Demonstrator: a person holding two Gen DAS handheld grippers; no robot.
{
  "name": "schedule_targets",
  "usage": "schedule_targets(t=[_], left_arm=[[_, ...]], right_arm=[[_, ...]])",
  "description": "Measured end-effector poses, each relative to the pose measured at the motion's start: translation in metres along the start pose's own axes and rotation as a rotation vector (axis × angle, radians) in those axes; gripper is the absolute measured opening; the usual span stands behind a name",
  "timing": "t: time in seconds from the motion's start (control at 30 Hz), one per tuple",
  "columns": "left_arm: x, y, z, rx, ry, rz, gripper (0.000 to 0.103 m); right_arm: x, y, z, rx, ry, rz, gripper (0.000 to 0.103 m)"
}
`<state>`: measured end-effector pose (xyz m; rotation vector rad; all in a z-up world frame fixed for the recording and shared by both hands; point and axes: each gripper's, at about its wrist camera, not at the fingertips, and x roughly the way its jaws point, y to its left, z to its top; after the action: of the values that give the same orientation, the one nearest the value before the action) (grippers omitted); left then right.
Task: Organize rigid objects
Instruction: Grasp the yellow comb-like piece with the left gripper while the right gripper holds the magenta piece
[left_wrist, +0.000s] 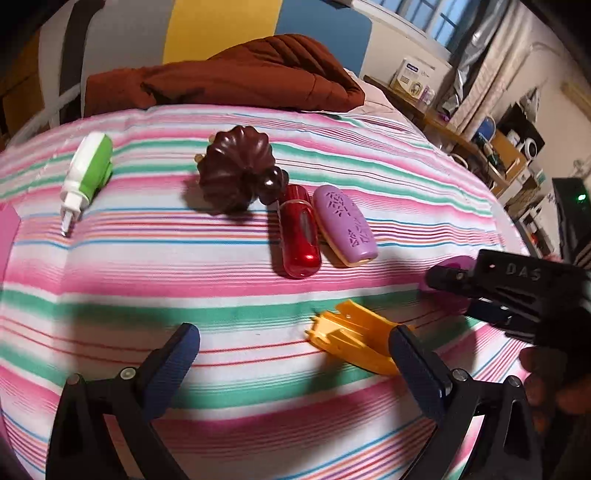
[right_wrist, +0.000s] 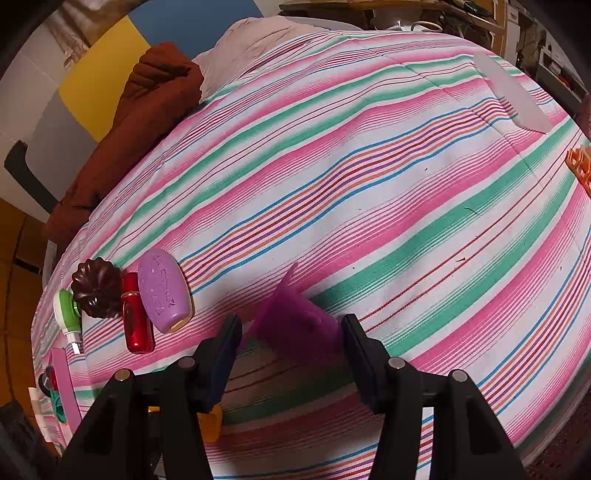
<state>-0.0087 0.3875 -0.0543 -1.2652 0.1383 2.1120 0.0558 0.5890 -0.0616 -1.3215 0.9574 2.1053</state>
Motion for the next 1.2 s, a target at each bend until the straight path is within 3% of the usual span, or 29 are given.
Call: schedule_targets(t=[0.1, 0.17, 0.27, 0.37, 0.43, 0.63, 0.83, 1.0, 1.13, 1.2], left_arm=[[-0.003, 0.011, 0.001, 0.031, 0.0, 0.043, 0.103], [-0.004, 0.026, 0.005, 0.041, -0.002, 0.119, 0.103], [-0.008, 0.054, 0.013, -0.033, -0.005, 0.194, 0.103], [-0.023, 0.074, 0.012, -0.174, -0.039, 0.129, 0.103], [-0.031, 0.07, 0.007, -0.203, -0.057, 0.074, 0.103], [-0.029, 0.026, -0.015, -0.073, -0.031, -0.007, 0.103], [-0.019, -0.008, -0.029, 0.174, -0.098, 0.112, 0.102], [-0.009, -0.001, -0.03, 0.266, -0.111, 0.128, 0.069], [-0.01, 0.011, -0.029, 0.265, -0.121, 0.087, 0.061], [-0.013, 0.015, -0.031, 0.269, -0.137, 0.089, 0.051]], right_arm=[[0.0, 0.0, 0.0, 0.004, 0.001, 0.005, 0.056], [0.0, 0.0, 0.0, 0.003, 0.001, 0.004, 0.056], [0.0, 0.0, 0.0, 0.002, 0.002, 0.005, 0.056], [0.001, 0.001, 0.0, 0.002, 0.002, 0.004, 0.056], [0.001, 0.001, 0.0, 0.001, 0.002, 0.004, 0.056], [0.002, 0.002, 0.0, 0.002, 0.002, 0.006, 0.056], [0.003, 0.002, 0.0, -0.001, 0.003, 0.004, 0.056], [0.003, 0.002, -0.001, -0.001, 0.002, 0.004, 0.056], [0.004, 0.004, -0.001, -0.013, 0.001, -0.003, 0.056], [0.004, 0.005, -0.002, -0.022, 0.003, 0.003, 0.056]])
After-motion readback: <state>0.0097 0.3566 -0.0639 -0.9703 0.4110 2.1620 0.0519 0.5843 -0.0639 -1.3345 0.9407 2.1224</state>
